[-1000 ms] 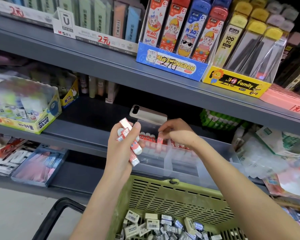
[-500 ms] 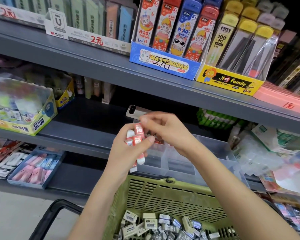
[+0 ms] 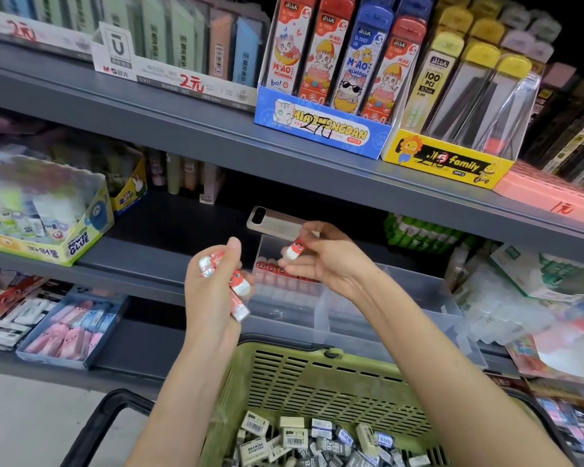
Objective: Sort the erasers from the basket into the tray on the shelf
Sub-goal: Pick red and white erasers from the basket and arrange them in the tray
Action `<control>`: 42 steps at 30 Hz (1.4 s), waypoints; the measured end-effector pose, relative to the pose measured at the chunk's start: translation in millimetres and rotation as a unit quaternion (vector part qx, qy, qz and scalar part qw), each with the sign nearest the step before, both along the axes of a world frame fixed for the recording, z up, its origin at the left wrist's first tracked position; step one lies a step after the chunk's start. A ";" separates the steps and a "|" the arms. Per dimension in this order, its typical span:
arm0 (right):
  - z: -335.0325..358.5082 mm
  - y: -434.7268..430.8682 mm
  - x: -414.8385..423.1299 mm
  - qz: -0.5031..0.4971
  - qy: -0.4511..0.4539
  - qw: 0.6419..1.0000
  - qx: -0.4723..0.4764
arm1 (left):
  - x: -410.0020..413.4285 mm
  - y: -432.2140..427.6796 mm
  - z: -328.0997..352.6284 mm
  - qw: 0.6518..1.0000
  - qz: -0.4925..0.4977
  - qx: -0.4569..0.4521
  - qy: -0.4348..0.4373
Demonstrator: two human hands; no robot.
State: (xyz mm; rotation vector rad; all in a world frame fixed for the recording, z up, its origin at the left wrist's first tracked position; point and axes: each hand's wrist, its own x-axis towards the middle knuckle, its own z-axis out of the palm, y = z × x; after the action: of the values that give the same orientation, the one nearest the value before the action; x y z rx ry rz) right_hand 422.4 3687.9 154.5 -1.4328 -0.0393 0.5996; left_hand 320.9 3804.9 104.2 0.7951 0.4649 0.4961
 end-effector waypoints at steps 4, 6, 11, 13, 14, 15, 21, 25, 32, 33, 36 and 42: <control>-12.7 -1.9 8.8 0.027 -0.093 0.985 -0.145 | 1.2 6.7 -6.7 0.995 0.066 -0.047 0.064; -14.2 -3.1 12.3 0.021 -0.154 0.959 -0.238 | 1.8 8.6 -9.4 0.991 0.084 -0.055 0.088; -15.5 6.0 13.8 0.077 -0.205 0.925 -0.311 | 2.6 8.5 -11.7 0.987 0.102 -0.032 0.118; -18.5 12.9 12.6 0.084 -0.203 0.922 -0.319 | 2.8 6.9 -12.3 0.987 0.100 -0.026 0.122; -19.8 17.1 12.5 0.083 -0.195 0.924 -0.317 | 2.8 6.1 -12.5 0.987 0.099 -0.024 0.126; -21.3 21.0 13.0 0.075 -0.181 0.930 -0.311 | 2.7 5.4 -12.5 0.986 0.099 -0.024 0.129; -36.3 38.3 18.9 0.043 -0.123 0.938 -0.321 | 2.6 4.8 -11.6 0.986 0.100 -0.022 0.134; -37.9 41.0 19.6 0.066 -0.192 0.895 -0.396 | 3.8 4.9 -12.4 0.988 0.090 -0.006 0.126; -26.6 30.8 -8.5 0.009 -0.316 0.894 -0.316 | 6.0 2.6 -10.5 0.989 0.092 0.025 0.117; -22.0 29.1 -18.1 0.018 -0.336 0.895 -0.293 | 6.2 2.5 -10.2 0.990 0.091 0.024 0.110; -9.2 24.8 -50.6 0.089 -0.337 0.897 -0.271 | 6.2 1.4 -10.6 0.992 0.091 0.027 0.086; -14.5 23.7 -75.0 0.098 -0.308 0.896 -0.305 | 4.8 -5.3 -9.4 0.994 0.092 0.053 0.031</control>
State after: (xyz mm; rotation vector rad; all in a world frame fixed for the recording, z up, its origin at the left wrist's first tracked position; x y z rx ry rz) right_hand 347.3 3711.6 140.1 -2.2114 -0.5442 0.2985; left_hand 325.7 3799.5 94.7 0.8756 0.5771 0.6732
